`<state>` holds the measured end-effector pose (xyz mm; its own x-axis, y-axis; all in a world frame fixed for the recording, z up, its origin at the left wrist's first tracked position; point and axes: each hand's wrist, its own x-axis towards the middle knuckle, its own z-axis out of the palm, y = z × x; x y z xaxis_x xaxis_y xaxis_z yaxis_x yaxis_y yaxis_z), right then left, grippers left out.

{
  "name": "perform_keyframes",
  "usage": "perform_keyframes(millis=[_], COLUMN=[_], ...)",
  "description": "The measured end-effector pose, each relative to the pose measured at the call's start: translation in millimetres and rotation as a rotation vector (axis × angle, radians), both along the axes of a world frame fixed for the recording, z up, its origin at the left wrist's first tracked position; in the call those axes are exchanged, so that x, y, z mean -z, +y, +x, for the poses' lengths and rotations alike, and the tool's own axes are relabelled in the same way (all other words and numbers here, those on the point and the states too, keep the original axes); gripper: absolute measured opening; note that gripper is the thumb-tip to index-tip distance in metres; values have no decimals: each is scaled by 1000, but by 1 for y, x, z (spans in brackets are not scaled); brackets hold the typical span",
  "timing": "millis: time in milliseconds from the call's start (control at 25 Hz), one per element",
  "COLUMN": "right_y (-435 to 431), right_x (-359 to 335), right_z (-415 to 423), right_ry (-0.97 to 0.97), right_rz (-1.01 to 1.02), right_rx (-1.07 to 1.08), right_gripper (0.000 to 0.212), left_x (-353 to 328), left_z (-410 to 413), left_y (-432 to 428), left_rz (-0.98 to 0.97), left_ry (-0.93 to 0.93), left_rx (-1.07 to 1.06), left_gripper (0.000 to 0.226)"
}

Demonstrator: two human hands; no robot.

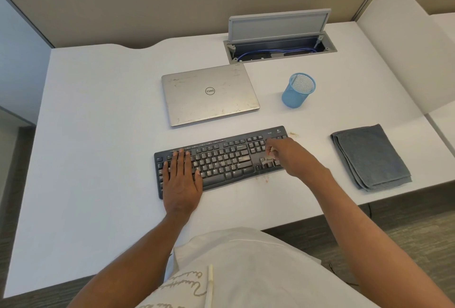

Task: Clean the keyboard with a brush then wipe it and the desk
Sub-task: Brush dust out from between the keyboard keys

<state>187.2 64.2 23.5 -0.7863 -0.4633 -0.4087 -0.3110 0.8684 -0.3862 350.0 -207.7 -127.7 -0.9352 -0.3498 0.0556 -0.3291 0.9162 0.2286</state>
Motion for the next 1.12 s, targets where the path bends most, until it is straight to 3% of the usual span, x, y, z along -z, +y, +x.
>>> perform_keyframes(millis=[200,360,560,760,1000,1120], right_y=[-13,-7,3,-13,4,-3], right_x=[-8,-6,-9,-7,-9,-8], right_z=[3,3,-4,6,2,19], right_ry=[-45,-98,40,-90,21,47], right_rz=[-171,-117,22,-171,-31,-238], right_rx=[35,-13,-44,25,64,196], right_gripper=[35,41,37,44,25,18], left_x=[0,-1,-1,0,1,1], left_z=[0,0,0,0,0,0], left_y=[0,0,1,0,0,0], left_rz=[9,0,-12,-14,-4,-14], left_ry=[8,2,3,13,34,11], left_rx=[-3,1,-2,-1,-2,2], left_gripper=[66,67,66,66,65,66])
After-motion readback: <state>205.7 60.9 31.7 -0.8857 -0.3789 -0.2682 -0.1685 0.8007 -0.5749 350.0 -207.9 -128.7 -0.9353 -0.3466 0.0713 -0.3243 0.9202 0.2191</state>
